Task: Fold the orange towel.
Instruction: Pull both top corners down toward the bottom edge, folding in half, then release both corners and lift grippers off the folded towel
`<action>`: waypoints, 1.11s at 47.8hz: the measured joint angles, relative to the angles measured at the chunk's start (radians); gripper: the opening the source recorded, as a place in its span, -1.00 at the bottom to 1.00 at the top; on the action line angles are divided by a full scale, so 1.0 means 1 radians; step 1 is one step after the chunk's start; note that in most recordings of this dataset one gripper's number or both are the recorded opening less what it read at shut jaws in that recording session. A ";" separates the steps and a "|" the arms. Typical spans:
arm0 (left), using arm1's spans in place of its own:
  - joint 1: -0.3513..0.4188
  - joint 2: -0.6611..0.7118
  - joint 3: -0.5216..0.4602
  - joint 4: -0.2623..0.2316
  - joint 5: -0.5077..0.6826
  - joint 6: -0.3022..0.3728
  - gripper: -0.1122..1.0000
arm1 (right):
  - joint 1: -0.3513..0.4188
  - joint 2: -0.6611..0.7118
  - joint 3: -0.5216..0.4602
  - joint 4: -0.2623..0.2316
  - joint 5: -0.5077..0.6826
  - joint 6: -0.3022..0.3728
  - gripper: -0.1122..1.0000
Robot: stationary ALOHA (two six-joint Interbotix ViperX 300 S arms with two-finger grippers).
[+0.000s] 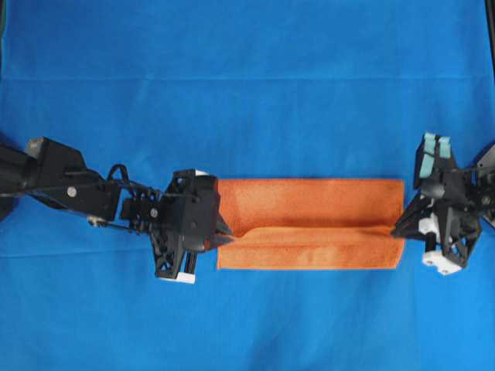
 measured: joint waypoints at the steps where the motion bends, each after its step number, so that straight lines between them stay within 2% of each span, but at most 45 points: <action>1: -0.003 0.003 0.000 -0.002 0.000 0.000 -0.78 | 0.003 0.008 -0.002 0.000 -0.005 0.002 -0.79; 16: -0.014 0.034 0.000 0.000 -0.034 0.000 -0.77 | 0.031 0.077 -0.028 0.000 -0.020 0.015 -0.79; 20: -0.012 0.035 0.000 0.000 -0.048 0.000 -0.69 | 0.046 0.078 -0.026 0.008 -0.021 0.023 -0.77; 22: -0.014 0.035 -0.002 0.000 -0.051 0.000 -0.62 | 0.057 0.078 -0.026 0.011 -0.020 0.029 -0.65; 24: -0.014 0.035 -0.002 0.000 -0.052 -0.002 -0.50 | 0.066 0.078 -0.026 0.014 -0.021 0.038 -0.44; 29: -0.014 0.035 -0.003 0.000 -0.052 -0.020 -0.07 | 0.091 0.078 -0.026 0.017 -0.021 0.060 0.12; 32: -0.017 0.035 -0.005 0.000 -0.052 -0.032 0.21 | 0.104 0.077 -0.029 0.017 -0.021 0.066 0.33; 36: -0.020 0.035 -0.006 0.000 -0.051 -0.037 0.46 | 0.117 0.071 -0.031 0.017 -0.020 0.066 0.26; 39: -0.021 0.028 -0.005 0.000 -0.046 -0.032 0.55 | 0.118 0.055 -0.031 0.015 -0.018 0.064 0.20; 45: -0.018 -0.025 -0.003 0.000 -0.032 -0.018 0.52 | 0.110 0.002 -0.031 -0.025 -0.005 0.064 0.21; 53: 0.035 -0.097 0.029 -0.002 -0.026 0.006 0.52 | 0.011 -0.075 -0.031 -0.103 0.043 0.063 0.21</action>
